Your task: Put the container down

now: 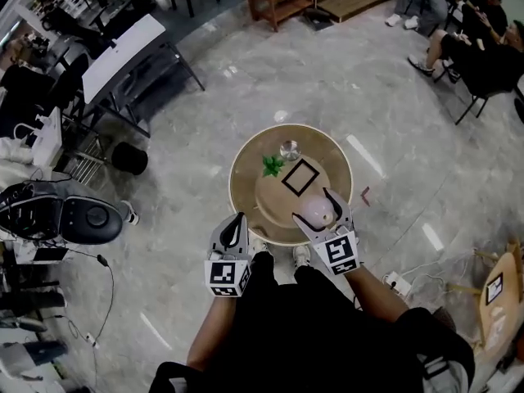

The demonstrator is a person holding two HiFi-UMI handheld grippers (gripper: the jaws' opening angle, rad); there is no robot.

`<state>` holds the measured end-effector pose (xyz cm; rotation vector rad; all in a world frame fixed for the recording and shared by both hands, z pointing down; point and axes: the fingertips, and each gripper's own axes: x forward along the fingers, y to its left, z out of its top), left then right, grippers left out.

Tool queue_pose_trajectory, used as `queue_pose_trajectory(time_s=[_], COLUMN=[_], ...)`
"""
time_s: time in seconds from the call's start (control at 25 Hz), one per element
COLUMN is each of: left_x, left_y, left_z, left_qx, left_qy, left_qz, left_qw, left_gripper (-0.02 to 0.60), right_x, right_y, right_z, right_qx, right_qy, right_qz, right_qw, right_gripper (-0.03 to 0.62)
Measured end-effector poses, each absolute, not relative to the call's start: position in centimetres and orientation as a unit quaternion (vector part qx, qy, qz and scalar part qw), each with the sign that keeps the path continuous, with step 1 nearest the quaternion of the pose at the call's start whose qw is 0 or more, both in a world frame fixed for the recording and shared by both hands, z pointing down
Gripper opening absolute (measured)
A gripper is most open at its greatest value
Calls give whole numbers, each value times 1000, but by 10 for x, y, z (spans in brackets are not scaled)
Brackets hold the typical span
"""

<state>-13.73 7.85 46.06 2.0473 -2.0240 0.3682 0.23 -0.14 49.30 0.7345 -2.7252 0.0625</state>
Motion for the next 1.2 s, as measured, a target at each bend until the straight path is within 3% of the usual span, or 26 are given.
queue_pose_trajectory(time_s=[0.72, 1.2], left_x=[-155, -143], left_y=[-56, -107], left_z=[516, 608], left_qx=[840, 843], left_qy=[-510, -486], left_qz=[149, 190], left_qw=[110, 132], left_gripper=[-6, -6], right_x=[2, 33], right_y=[-71, -121], right_z=[533, 630], right_qx=[456, 436], right_qy=[-868, -862], right_qz=[61, 88], right_qw=[187, 244], right_gripper=[405, 405])
